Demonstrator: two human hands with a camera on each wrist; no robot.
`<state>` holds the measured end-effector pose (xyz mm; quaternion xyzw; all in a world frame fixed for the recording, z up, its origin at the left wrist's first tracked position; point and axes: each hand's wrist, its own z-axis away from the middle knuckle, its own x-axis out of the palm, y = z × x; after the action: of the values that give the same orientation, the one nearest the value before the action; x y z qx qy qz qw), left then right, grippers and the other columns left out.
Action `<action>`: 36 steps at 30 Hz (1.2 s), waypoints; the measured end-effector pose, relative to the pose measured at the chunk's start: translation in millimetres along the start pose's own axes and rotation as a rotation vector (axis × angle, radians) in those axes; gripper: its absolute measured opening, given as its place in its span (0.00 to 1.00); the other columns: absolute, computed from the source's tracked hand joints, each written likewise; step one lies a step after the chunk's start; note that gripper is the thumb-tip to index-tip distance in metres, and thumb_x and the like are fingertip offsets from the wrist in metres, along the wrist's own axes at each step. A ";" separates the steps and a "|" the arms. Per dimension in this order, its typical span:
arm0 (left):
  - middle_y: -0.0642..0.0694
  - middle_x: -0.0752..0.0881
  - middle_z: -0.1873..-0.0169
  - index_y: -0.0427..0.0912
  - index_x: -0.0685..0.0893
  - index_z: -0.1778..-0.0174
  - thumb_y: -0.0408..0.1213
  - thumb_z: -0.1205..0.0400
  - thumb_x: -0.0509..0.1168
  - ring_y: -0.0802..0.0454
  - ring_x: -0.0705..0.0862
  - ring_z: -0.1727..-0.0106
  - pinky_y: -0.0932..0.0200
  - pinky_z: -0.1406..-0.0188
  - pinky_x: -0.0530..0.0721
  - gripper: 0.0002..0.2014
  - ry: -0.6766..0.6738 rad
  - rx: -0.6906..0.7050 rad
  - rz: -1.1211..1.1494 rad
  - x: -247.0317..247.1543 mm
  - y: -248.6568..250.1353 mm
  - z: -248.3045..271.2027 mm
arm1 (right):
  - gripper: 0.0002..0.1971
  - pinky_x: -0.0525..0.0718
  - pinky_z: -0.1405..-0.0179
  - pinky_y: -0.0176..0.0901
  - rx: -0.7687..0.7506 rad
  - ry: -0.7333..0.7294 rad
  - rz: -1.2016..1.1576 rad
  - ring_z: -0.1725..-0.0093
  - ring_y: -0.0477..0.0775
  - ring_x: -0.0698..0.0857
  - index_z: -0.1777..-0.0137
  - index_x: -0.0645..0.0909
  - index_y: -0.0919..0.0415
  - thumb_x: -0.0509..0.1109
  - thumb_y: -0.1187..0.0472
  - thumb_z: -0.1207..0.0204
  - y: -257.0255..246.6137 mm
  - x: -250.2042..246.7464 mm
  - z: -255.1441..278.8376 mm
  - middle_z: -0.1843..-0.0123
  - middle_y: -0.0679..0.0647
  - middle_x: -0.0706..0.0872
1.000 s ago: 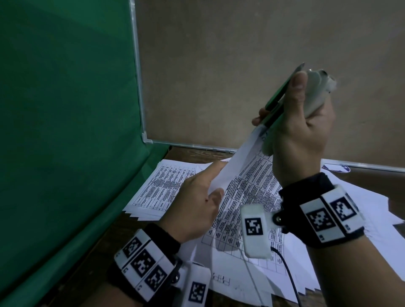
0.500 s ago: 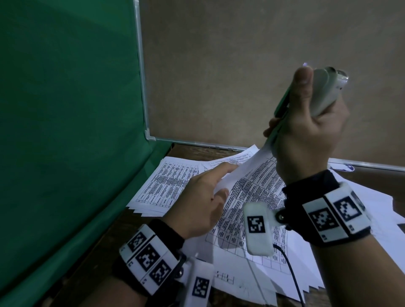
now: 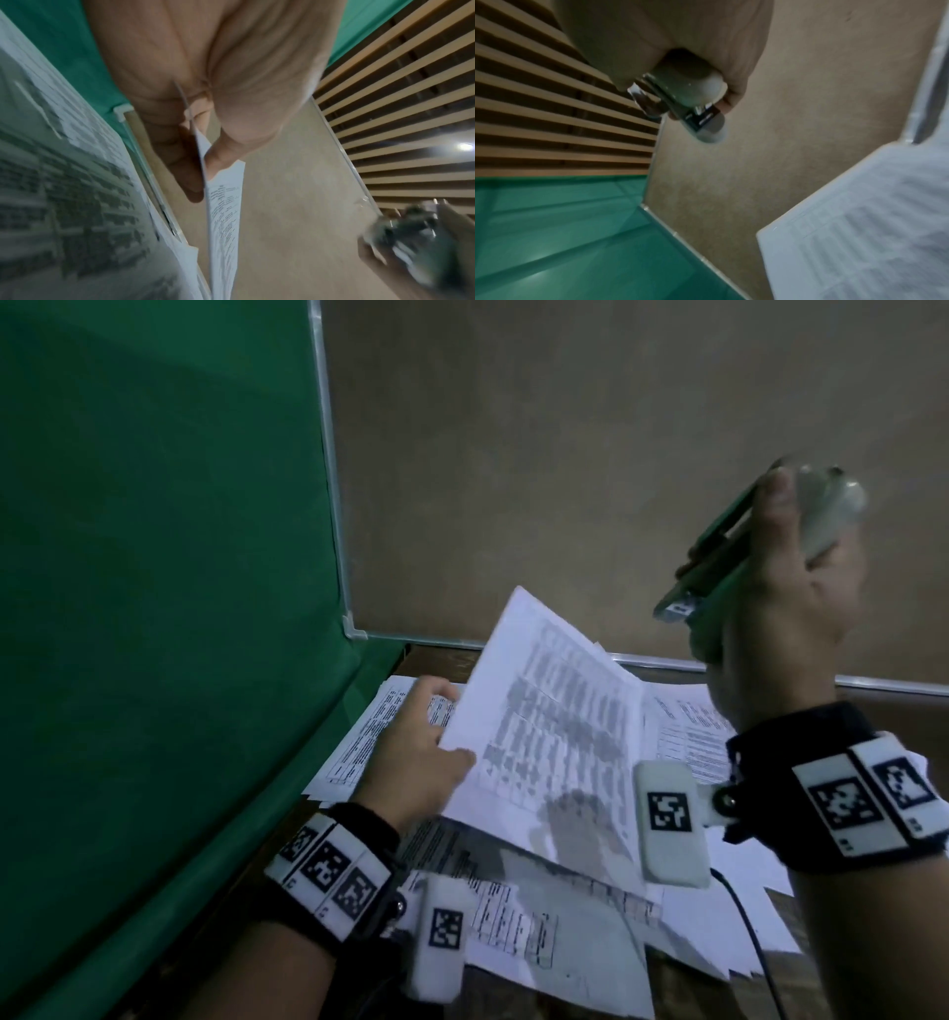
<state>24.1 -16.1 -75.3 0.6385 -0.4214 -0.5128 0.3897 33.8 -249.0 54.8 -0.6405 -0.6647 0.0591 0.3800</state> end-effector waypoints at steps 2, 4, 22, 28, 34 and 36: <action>0.42 0.93 0.63 0.54 0.82 0.52 0.26 0.20 0.72 0.47 0.83 0.66 0.52 0.59 0.79 0.15 0.107 -0.015 0.034 -10.2 -9.8 -8.6 | 0.10 0.82 0.70 0.47 0.206 -0.083 0.045 0.68 0.53 0.83 0.51 0.74 0.52 0.70 0.49 0.13 10.7 -16.1 3.7 0.66 0.51 0.85; 0.51 0.92 0.57 0.47 0.90 0.55 0.29 0.19 0.75 0.53 0.87 0.55 0.54 0.43 0.82 0.07 0.124 -0.077 -0.001 -19.6 -17.1 -12.8 | 0.12 0.80 0.73 0.45 0.449 -0.108 0.088 0.68 0.53 0.83 0.49 0.77 0.53 0.70 0.45 0.14 26.3 -37.3 10.0 0.66 0.51 0.86; 0.39 0.79 0.21 0.44 0.73 0.16 0.44 0.17 0.76 0.38 0.83 0.26 0.47 0.25 0.80 0.34 0.039 -0.338 -0.331 -55.0 -23.9 -85.6 | 0.21 0.81 0.59 0.51 1.319 -0.066 -0.084 0.66 0.57 0.81 0.63 0.87 0.63 0.71 0.45 0.19 96.7 -120.5 52.2 0.67 0.60 0.83; 0.41 0.62 0.11 0.42 0.54 0.08 0.61 0.18 0.72 0.41 0.69 0.14 0.49 0.21 0.72 0.50 -0.182 -0.530 -0.949 -87.2 -20.8 -84.0 | 0.21 0.82 0.60 0.53 1.383 -0.040 -0.138 0.65 0.59 0.81 0.53 0.79 0.64 0.73 0.44 0.19 104.2 -125.8 52.6 0.65 0.61 0.80; 0.36 0.90 0.42 0.30 0.86 0.37 0.60 0.22 0.76 0.45 0.86 0.55 0.56 0.62 0.82 0.34 -0.188 -0.544 -1.033 -101.4 -36.7 -85.7 | 0.22 0.81 0.59 0.54 1.404 -0.064 -0.128 0.64 0.59 0.79 0.55 0.77 0.64 0.74 0.44 0.21 106.4 -126.5 53.3 0.64 0.62 0.79; 0.38 0.90 0.44 0.37 0.87 0.50 0.61 0.21 0.74 0.46 0.86 0.56 0.55 0.57 0.83 0.26 -0.210 -0.528 -1.030 -102.9 -38.0 -82.9 | 0.22 0.82 0.58 0.55 1.403 -0.076 -0.096 0.64 0.60 0.80 0.53 0.77 0.64 0.76 0.43 0.23 108.5 -127.9 54.2 0.63 0.62 0.80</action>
<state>98.6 98.8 -62.9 0.5881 0.0485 -0.7841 0.1924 75.9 -322.8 -99.7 -0.2115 -0.5101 0.4795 0.6821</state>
